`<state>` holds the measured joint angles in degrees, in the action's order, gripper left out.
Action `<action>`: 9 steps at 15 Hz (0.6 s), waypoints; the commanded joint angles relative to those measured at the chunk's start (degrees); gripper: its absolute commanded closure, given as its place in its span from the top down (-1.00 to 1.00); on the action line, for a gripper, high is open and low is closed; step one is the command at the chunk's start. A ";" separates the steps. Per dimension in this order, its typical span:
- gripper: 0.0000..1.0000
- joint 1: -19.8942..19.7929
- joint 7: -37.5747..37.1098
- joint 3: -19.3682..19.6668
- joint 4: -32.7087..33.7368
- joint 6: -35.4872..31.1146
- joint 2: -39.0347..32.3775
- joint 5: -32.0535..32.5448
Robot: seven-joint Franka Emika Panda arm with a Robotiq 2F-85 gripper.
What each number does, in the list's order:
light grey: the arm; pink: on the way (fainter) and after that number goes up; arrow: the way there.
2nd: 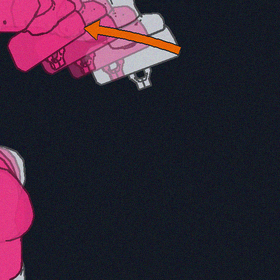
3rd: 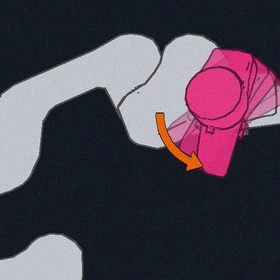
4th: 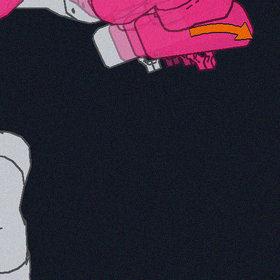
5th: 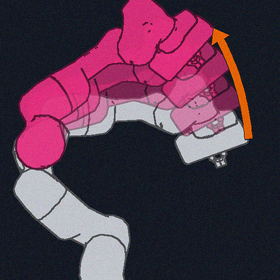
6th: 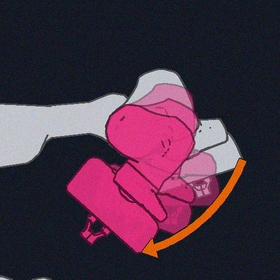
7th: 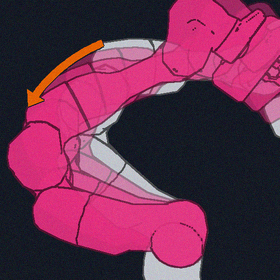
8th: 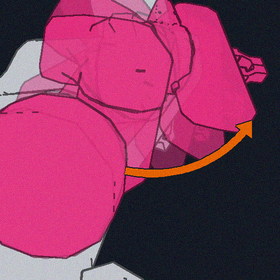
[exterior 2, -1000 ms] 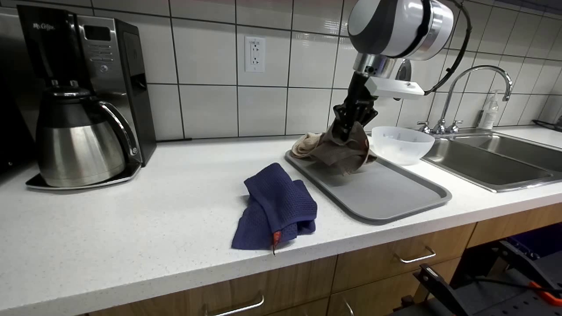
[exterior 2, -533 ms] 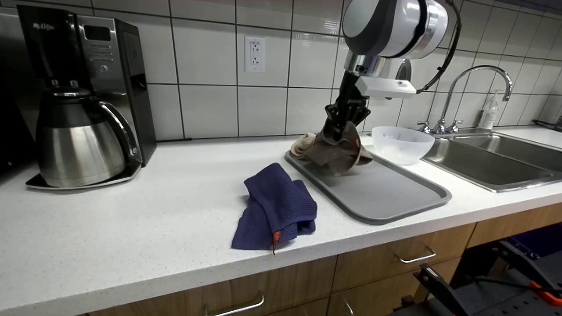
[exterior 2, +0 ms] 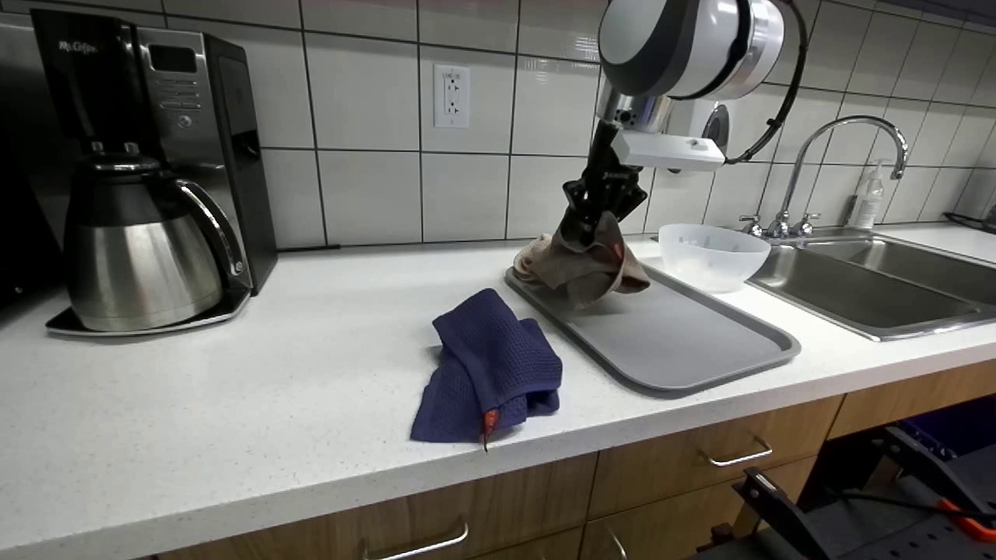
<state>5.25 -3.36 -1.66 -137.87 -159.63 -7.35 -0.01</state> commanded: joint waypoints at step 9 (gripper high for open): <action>-0.97 -4.36 3.77 1.37 -4.87 -0.13 7.62 -4.25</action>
<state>2.39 -2.56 -0.38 -140.17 -159.63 -3.40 -1.85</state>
